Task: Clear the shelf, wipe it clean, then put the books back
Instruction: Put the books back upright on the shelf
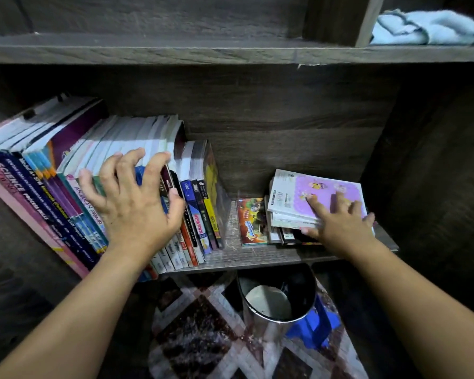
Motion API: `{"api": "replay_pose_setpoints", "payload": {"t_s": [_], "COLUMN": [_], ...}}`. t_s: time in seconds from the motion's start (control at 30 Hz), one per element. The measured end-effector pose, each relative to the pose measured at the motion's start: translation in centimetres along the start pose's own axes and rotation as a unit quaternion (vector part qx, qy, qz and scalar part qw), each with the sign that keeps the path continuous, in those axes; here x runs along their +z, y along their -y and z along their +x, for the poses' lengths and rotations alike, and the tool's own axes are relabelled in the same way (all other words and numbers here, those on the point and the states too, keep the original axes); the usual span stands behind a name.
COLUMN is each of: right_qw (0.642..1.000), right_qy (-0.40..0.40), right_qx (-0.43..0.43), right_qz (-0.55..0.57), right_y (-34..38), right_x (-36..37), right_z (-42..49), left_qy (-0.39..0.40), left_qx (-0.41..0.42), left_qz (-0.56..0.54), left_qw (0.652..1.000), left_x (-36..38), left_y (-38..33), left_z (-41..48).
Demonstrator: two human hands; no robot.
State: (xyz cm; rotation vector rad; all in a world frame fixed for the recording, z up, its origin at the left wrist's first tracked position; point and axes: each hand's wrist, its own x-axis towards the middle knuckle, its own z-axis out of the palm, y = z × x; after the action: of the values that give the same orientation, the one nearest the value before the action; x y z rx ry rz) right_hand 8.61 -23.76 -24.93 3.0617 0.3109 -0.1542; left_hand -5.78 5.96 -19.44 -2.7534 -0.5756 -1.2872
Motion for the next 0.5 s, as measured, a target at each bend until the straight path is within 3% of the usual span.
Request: {"api": "replay_pose_setpoints", "payload": {"t_s": [0.27, 0.43, 0.5], "right_qw": [0.996, 0.999, 0.996], "right_qy": [-0.024, -0.005, -0.070], "right_qx": [-0.087, 0.028, 0.036], "right_qz": [0.016, 0.031, 0.049], "right_y": [-1.5, -1.6, -0.8], "right_x": [0.2, -0.4, -1.3], "right_z": [-1.0, -1.5, -1.9], "left_qy": [0.001, 0.000, 0.002], "left_qx": [-0.009, -0.009, -0.009], "left_qz": [-0.002, -0.004, -0.003], "left_qw": [1.000, 1.000, 1.000], "left_x": [-0.3, -0.3, -0.3], "left_y": [-0.3, -0.3, -0.3], "left_z": [0.0, 0.0, 0.0]}}
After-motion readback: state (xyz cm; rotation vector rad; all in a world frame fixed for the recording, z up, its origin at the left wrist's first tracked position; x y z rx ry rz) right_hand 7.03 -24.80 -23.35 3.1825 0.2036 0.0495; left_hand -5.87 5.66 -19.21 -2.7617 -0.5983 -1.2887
